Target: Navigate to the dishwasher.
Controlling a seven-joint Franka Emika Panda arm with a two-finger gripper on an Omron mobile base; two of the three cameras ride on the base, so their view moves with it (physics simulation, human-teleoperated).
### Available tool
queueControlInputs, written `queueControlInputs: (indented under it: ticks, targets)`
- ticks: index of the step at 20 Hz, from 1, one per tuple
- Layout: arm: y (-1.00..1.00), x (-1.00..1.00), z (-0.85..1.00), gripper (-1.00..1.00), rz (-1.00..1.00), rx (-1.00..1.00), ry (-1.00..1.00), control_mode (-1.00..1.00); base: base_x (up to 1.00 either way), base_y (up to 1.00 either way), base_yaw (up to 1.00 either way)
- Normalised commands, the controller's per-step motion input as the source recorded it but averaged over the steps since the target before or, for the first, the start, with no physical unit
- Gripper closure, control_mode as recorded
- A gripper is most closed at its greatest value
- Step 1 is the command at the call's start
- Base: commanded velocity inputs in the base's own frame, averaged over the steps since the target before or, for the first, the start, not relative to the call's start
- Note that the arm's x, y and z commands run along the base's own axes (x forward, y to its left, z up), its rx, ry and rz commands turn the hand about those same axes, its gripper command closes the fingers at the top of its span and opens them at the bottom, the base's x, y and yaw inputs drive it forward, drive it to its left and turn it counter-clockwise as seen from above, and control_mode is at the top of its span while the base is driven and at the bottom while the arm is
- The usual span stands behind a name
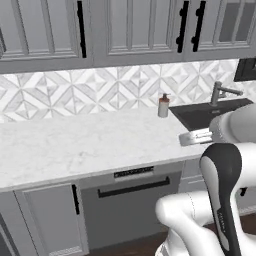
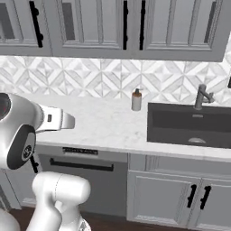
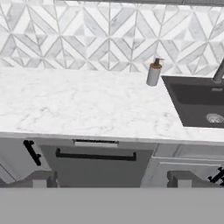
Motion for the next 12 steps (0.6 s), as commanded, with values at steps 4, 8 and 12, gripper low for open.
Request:
queueControlInputs:
  ticks: [4, 8, 12]
  targets:
    - [0.0, 0.0, 0.0, -1.0, 0.0, 0.0, 0.0, 1.0, 1.0, 0.24, 0.11]
    - [0.0, 0.0, 0.0, -1.0, 0.0, 0.0, 0.0, 1.0, 1.0, 0.14, -0.04]
    - [0.0, 0.0, 0.0, -1.0, 0.0, 0.0, 0.0, 1.0, 1.0, 0.47, -0.26]
